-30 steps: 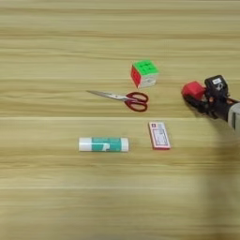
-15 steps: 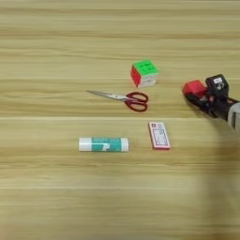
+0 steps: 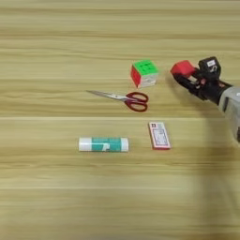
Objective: Move the objects on the table
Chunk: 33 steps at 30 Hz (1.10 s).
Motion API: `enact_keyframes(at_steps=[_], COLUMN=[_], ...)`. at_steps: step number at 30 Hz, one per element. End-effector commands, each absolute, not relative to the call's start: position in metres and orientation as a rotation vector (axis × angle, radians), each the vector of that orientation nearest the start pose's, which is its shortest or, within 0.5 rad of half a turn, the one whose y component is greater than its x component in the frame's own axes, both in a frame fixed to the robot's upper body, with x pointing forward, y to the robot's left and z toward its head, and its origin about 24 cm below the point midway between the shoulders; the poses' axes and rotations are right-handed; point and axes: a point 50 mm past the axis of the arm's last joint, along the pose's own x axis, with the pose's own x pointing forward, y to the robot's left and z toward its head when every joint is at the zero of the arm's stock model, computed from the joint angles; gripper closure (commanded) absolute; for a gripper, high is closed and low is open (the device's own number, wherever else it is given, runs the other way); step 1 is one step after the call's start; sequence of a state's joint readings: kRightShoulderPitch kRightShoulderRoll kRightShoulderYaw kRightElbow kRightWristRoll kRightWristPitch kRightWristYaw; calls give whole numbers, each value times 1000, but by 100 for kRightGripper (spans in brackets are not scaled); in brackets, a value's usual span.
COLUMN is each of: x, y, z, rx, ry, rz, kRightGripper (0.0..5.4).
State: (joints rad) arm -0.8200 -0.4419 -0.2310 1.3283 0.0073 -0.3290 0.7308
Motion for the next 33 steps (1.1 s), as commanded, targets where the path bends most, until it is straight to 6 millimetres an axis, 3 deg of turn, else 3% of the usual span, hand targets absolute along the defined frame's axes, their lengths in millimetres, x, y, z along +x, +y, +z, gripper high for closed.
enact_keyframes(at_steps=[1,8,19,24,28,33], x=[383,386,381,370,355,340], y=[-232,-201,-149,-116,-83,-66], z=[132,150,152,144,125,106], rx=[-207,-227,-243,-236,-245,-277], ry=[-87,-218,-285,-295,-248,-182], rz=[491,617,803,931,1069,1187], kRightGripper=[305,305,305,305,305,305])
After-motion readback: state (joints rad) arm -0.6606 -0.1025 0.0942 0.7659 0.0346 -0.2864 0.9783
